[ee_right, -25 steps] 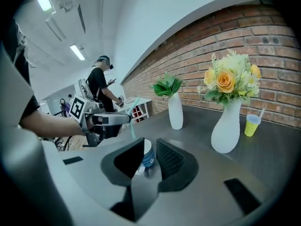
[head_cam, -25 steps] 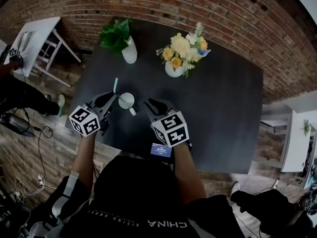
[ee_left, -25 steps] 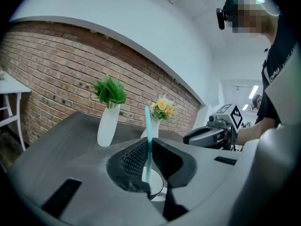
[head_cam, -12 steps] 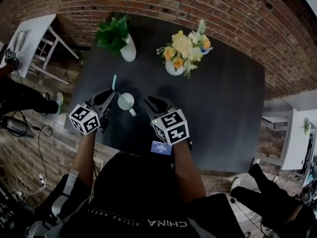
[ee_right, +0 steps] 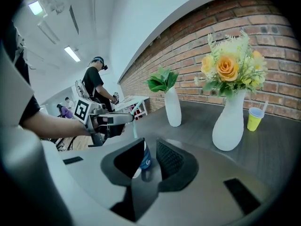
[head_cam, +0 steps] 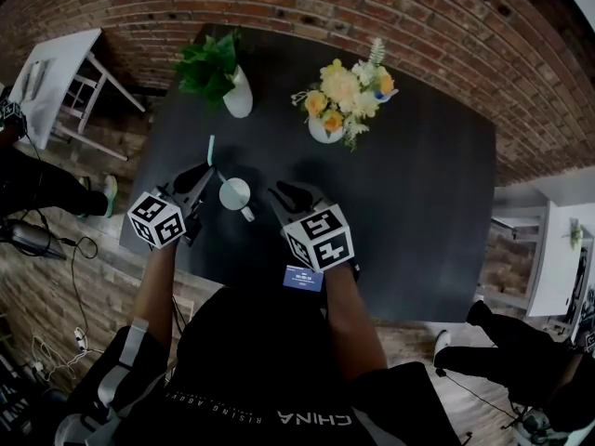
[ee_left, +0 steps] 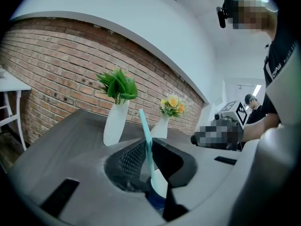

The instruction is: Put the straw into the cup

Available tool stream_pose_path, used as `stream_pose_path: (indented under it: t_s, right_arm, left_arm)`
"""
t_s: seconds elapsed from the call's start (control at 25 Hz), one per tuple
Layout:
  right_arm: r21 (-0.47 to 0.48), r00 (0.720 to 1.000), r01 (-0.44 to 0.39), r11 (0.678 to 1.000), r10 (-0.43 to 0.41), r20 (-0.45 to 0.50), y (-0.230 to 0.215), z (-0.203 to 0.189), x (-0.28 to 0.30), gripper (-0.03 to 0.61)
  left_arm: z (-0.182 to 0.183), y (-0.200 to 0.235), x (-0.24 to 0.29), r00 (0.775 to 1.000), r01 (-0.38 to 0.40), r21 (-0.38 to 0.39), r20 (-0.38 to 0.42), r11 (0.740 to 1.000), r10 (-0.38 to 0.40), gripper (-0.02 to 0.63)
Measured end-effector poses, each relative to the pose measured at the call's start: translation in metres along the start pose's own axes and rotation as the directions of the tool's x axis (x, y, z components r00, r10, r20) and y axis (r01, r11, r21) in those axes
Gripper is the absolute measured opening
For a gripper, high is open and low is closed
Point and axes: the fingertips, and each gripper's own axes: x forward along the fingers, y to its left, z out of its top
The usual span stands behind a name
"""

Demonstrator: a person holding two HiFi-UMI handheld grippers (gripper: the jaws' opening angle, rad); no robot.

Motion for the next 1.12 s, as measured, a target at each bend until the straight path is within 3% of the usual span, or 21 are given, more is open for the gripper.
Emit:
stream_pose_path:
  t_s: [0.32,0.64,1.12]
  right_arm:
    - [0.001,1.0,-0.007,1.0,0.007,-0.009,0.002,-0.002,0.003,0.08]
    - [-0.001,1.0,-0.005,1.0,0.005,-0.011,0.004,-0.004,0.003,0.08]
    - [-0.026,1.0,-0.023,0.999,0.023,0.007,0.009,0.002,-0.004,0.08]
  left_arm:
    - [0.001,0.005,0.0,1.0,-0.015,-0.013,0.005,1.0,0.015,0.037]
    - [0.003,0.005,-0.011,0.999,-0.037,-0.014,0.019,0.999,0.037,0.081]
    - [0.006,-0.001,-0.067,0.986,-0.161,0.034,0.048,0.986,0.159,0.081]
